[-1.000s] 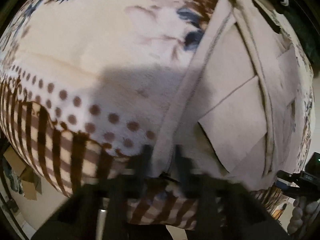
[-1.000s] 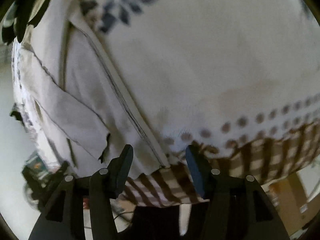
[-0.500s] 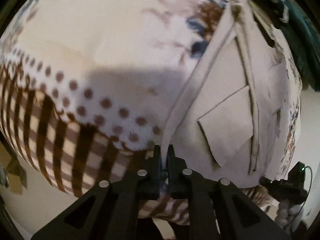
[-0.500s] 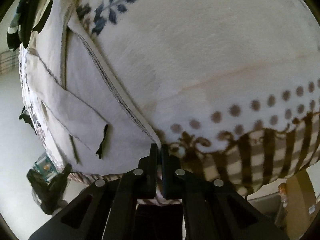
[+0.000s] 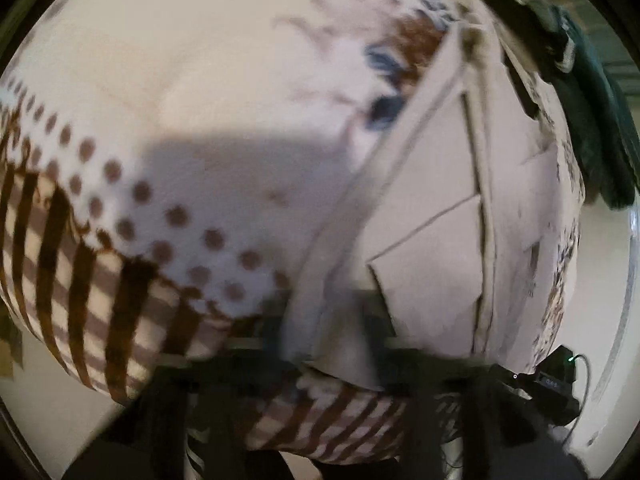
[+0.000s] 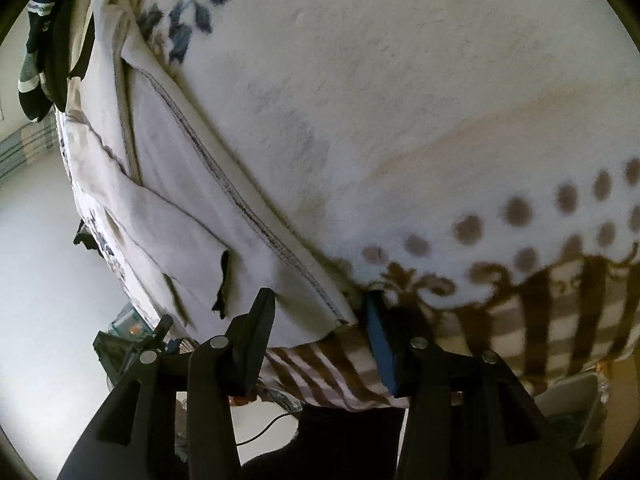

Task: Fold small clothes

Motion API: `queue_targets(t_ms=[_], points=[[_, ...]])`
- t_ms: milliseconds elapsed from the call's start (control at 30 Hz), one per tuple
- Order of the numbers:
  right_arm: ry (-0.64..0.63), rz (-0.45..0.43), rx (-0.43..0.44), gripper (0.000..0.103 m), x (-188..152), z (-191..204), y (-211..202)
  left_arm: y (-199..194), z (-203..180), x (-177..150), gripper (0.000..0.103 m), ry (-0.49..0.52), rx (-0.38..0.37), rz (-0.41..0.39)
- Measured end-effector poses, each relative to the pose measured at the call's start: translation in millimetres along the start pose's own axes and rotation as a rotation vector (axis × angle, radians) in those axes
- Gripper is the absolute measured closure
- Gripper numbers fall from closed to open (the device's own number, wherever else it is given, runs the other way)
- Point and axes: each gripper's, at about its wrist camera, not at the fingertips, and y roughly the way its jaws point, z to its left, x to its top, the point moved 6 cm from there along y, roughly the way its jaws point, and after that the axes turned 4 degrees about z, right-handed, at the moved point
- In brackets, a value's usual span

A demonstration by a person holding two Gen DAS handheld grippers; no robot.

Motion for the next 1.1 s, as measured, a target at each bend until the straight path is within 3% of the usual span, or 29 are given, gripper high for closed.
queue_targets(t_ms=[33,67,267,467,700,867,900,967,1000,1033,1100], points=[[-0.004,-0.015,0.006,0.091,-1.0,2.2,-1.8,-1.8,-4.0,-1.5,0.101,0.014,0.000,0.001],[-0.014,-0.015,0.005,0.096,-2.5,5.4,-0.9,-2.7,-7.6,-1.6,0.101,0.019,-0.005,0.004],[-0.072,-0.042,0.014,0.098,-14.0,33.7,-18.8,-31.8,-16.1,10.8,0.102,0.002,-0.030,-0.006],[-0.124,-0.095,0.072,0.098,-1.5,86.2,-51.8,-60.1,-48.2,65.6,0.101,0.001,-0.082,-0.090],[-0.172,-0.228,0.081,0.098,76.3,155.2,-76.1,-41.6,-96.4,149.6,0.101,0.063,-0.136,-0.136],[-0.167,-0.261,0.096,0.097,139.5,187.3,-74.4,-12.7,-91.1,202.4,0.099,-0.002,-0.134,-0.102],[-0.166,-0.265,0.098,0.094,149.4,191.7,-75.7,-11.7,-88.0,207.7,0.099,-0.016,-0.137,-0.092],[-0.171,-0.283,0.100,0.077,163.1,195.5,-82.8,-15.2,-84.8,215.1,0.099,-0.027,-0.148,-0.105],[-0.173,-0.312,0.106,0.057,166.8,197.9,-90.4,-19.1,-83.6,216.9,0.096,-0.019,-0.149,-0.115],[-0.182,-0.338,0.106,0.044,167.8,199.0,-97.2,-22.6,-82.6,217.4,0.092,-0.011,-0.144,-0.125],[-0.217,-0.388,0.069,0.043,168.3,200.8,-110.6,-29.8,-79.6,216.5,0.085,-0.001,-0.148,-0.133]])
